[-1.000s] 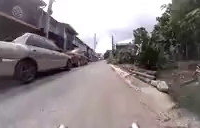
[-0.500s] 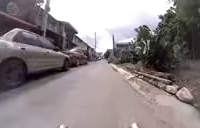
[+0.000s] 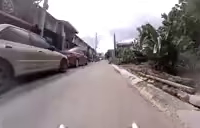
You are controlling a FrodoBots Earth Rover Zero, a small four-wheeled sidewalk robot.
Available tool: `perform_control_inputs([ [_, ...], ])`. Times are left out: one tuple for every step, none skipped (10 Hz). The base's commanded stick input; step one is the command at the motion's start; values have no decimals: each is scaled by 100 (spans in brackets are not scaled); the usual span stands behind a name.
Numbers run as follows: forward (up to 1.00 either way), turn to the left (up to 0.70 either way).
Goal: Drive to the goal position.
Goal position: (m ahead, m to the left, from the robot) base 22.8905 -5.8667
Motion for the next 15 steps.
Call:
perform_control_inputs([
  [100,2],
  [100,2],
  [100,2],
  [100,2],
  [100,2],
  [100,-16],
  [100,-36],
  [100,-38],
  [100,-38],
  [100,-21],
  [100,2],
  [100,2],
  [100,2],
  [100,2],
  [100,2],
])
